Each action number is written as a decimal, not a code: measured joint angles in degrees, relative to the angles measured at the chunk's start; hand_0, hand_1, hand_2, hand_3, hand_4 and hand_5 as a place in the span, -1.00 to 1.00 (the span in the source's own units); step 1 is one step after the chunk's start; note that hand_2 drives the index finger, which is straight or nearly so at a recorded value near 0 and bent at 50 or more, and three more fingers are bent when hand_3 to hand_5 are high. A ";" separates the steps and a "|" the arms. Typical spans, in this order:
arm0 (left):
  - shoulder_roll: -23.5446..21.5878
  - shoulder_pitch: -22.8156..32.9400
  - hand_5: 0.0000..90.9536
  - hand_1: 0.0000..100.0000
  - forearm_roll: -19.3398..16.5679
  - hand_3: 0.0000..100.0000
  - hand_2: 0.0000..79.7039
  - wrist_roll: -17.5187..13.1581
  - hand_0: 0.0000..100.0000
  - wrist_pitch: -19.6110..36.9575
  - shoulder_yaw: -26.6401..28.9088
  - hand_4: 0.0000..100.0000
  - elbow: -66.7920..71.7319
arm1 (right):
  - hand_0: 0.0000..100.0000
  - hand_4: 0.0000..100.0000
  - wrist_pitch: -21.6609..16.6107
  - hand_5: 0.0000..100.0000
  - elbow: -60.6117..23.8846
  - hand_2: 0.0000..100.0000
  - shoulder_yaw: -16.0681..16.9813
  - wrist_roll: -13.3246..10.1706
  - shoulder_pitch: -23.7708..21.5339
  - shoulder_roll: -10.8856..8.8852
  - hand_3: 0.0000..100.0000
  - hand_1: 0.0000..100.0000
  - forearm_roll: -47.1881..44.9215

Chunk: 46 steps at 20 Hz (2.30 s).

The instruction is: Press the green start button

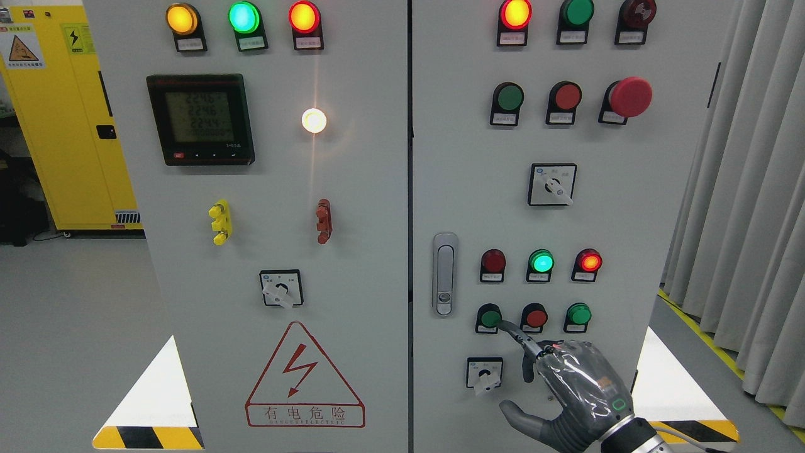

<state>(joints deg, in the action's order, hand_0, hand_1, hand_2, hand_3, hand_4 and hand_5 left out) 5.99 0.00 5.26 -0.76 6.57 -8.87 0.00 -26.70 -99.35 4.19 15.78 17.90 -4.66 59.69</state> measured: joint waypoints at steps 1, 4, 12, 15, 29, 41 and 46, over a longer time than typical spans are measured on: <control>0.00 0.00 -1.00 0.11 0.00 -1.00 -1.00 0.00 -0.76 0.00 0.00 -1.00 0.00 | -0.33 0.50 0.02 0.34 0.06 -1.00 -0.04 -0.01 0.03 -0.01 0.40 0.31 0.00; 0.02 0.00 -1.00 0.11 0.00 -1.00 -1.00 0.00 -0.76 0.00 0.00 -1.00 0.00 | -0.30 0.50 0.10 0.34 0.26 -1.00 -0.13 -0.09 0.12 -0.03 0.40 0.30 -0.01; 0.04 0.00 -1.00 0.11 0.02 -1.00 -1.00 0.00 -0.76 -0.02 0.00 -1.00 0.00 | -0.27 0.50 0.88 0.33 1.11 -1.00 -0.49 -0.28 0.30 -0.05 0.40 0.30 0.15; 0.05 0.00 -1.00 0.11 0.01 -1.00 -1.00 0.00 -0.76 -0.02 0.00 -1.00 0.00 | -0.25 0.49 1.14 0.33 1.36 -1.00 -0.65 -0.57 0.62 -0.06 0.40 0.30 0.19; 0.07 0.00 -1.00 0.11 0.00 -1.00 -1.00 0.00 -0.76 -0.20 -0.01 -1.00 0.00 | -0.18 0.48 2.55 0.33 1.87 -1.00 -1.23 -0.05 1.53 -0.13 0.40 0.30 0.14; 0.07 0.00 -1.00 0.11 0.00 -1.00 -1.00 0.00 -0.76 -0.07 -0.01 -1.00 0.00 | -0.05 0.44 2.11 0.32 -2.66 -1.00 -1.07 -2.69 -3.11 0.05 0.28 0.27 -3.67; 0.07 0.00 -1.00 0.11 0.00 -1.00 -1.00 0.00 -0.76 0.00 -0.01 -1.00 0.00 | 0.00 -0.05 1.86 -0.27 -5.66 -1.00 -1.15 -3.13 -6.55 0.20 0.01 0.20 -12.83</control>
<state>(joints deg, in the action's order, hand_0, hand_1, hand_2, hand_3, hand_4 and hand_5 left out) 6.06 0.00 5.27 -0.76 6.57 -8.88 0.00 -24.84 -105.00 3.04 12.65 11.34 -4.46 46.86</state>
